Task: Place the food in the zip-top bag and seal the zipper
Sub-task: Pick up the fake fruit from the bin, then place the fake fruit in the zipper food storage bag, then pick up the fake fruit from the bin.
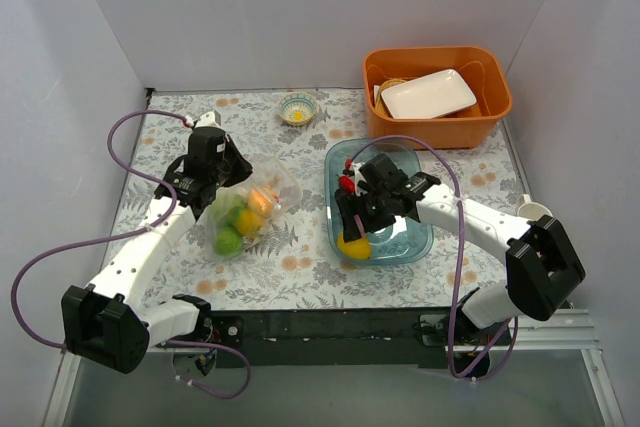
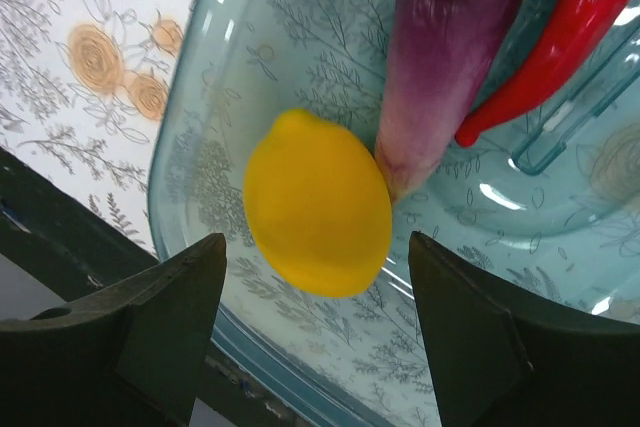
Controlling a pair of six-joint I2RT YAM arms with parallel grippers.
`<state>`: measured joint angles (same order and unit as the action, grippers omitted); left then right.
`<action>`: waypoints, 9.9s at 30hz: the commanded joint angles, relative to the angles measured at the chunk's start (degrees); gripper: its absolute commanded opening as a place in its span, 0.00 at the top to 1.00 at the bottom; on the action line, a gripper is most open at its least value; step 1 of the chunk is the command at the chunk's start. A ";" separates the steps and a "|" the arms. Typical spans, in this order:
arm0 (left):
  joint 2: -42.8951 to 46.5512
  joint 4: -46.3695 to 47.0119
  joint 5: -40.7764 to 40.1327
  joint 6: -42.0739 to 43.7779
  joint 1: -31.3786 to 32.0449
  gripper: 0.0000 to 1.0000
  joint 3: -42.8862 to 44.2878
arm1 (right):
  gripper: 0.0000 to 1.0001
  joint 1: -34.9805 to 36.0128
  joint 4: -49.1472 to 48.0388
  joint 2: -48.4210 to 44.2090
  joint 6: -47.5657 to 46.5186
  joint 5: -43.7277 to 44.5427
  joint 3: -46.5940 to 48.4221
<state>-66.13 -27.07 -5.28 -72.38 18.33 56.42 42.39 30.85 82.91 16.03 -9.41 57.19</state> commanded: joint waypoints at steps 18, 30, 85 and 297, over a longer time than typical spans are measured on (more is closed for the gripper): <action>-1.64 3.43 13.98 6.64 -0.22 1.00 4.40 | 0.20 -0.12 -2.73 4.19 -1.53 -2.81 -2.87; -2.16 4.22 17.23 7.69 -0.13 1.00 5.54 | 0.46 -0.12 -3.87 4.71 -1.44 -5.44 -4.01; 0.91 5.01 21.36 7.51 -0.22 0.97 0.71 | 0.83 -2.40 -22.67 8.93 14.55 -6.66 17.87; 1.53 2.02 10.99 3.47 -0.22 0.92 1.93 | 0.59 -8.38 -18.90 5.50 10.78 -16.34 16.72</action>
<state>-65.17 -25.23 5.32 -69.01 18.13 57.60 31.66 14.90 86.32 28.47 -20.01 69.84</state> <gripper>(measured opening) 0.082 0.689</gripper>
